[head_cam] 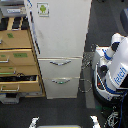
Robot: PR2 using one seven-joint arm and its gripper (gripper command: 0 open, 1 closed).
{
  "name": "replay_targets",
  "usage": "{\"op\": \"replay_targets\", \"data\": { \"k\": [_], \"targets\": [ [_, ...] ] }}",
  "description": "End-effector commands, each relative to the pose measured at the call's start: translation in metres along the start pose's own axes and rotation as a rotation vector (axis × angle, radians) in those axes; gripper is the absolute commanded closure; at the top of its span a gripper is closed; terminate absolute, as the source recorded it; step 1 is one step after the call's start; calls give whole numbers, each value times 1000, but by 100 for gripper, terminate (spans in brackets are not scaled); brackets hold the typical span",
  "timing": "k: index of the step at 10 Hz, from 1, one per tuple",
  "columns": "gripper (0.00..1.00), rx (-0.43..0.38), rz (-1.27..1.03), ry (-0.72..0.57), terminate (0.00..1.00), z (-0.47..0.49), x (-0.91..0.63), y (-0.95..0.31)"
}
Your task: Opening the fridge
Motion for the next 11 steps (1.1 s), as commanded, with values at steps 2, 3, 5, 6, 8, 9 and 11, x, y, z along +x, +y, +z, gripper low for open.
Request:
{"op": "replay_targets", "data": {
  "k": [2, 3, 5, 6, 8, 9, 11],
  "targets": [
    [0, -61, -61, -75, 0, 38, 90, 22],
    [0, -37, -79, -95, 0, 48, 112, 31],
    [0, -6, -116, -111, 0, 61, 137, 38],
    [0, 24, -135, -125, 0, 78, 162, 52],
    [0, 52, -158, -135, 0, 96, 185, 64],
    [0, 58, -166, -136, 0, 102, 195, 68],
    [0, 81, -172, -122, 0, 117, 226, 82]
  ]
}}
